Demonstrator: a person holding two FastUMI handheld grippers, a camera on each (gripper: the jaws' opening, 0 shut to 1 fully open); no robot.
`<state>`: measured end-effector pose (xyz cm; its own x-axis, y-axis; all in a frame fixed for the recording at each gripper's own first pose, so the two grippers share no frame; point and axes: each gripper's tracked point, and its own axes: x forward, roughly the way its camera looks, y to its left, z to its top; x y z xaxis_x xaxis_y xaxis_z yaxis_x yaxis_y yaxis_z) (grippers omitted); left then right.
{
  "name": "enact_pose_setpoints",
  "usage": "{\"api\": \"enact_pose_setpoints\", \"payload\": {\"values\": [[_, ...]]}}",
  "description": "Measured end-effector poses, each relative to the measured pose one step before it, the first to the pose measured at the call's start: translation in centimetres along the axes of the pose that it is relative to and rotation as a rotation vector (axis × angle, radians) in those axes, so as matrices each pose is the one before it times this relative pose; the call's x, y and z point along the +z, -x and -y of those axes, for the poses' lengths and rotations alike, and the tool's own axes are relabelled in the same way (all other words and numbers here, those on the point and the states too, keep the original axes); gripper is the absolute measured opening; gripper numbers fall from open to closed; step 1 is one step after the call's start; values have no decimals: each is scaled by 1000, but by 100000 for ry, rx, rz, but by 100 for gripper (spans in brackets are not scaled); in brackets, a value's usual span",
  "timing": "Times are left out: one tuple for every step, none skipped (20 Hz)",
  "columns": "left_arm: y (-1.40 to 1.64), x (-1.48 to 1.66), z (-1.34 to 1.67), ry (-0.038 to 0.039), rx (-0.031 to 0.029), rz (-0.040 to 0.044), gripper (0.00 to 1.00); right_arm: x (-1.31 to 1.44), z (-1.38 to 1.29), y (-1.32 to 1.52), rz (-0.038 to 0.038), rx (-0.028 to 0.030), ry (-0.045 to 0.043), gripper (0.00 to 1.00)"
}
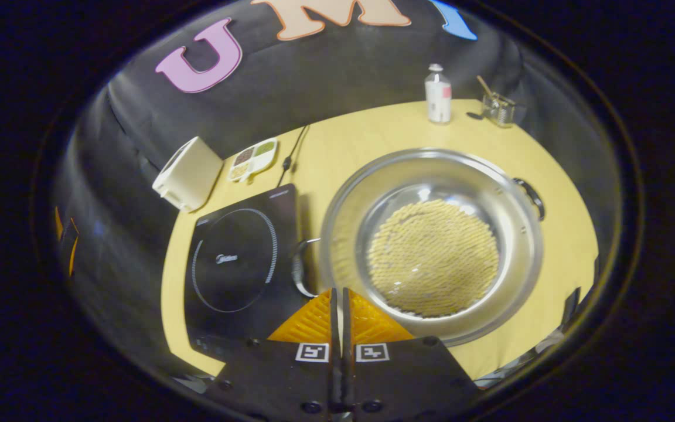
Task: First push the handle of the pot to place it horizontally, then grasp the pot with both hands and set it on the induction cooktop.
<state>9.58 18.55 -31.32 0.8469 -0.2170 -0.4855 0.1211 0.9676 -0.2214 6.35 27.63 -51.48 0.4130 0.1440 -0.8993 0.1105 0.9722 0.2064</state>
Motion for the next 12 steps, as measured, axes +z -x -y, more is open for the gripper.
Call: {"api": "enact_pose_setpoints", "payload": {"values": [[-403,-668,738,331,-1567,-1993,96,757,1172,139,2708,-1595,1860,10],[-385,-780,697,753,-1595,-2393,96,751,847,570,3063,-647,1164,2],[-543,-974,729,715,-1452,-2633,96,562,968,162,2355,-1166,855,3],[-463,-686,551,530,-681,-2713,96,510,1135,82,1722,-1025,599,5],[-569,-849,485,533,-595,-2774,96,408,1121,24,481,-952,944,8],[-518,-472,562,489,-13,-2140,96,433,1090,-105,747,-969,1649,8],[-603,-609,601,1075,32,-2261,96,540,1397,-79,567,-1807,1549,14],[-629,-248,765,1222,-700,-960,96,699,1095,-120,1721,-965,840,17],[-761,-276,867,893,-868,-852,96,774,982,-243,1741,-275,1085,22],[-598,-368,645,498,-28,-2032,96,342,1076,-477,144,-532,1794,27],[-910,-444,334,-238,927,-1856,96,-103,1216,-409,-875,-1048,1645,39],[-866,-343,416,-580,1038,-1259,96,145,1053,-348,-559,-156,1568,41]]}}
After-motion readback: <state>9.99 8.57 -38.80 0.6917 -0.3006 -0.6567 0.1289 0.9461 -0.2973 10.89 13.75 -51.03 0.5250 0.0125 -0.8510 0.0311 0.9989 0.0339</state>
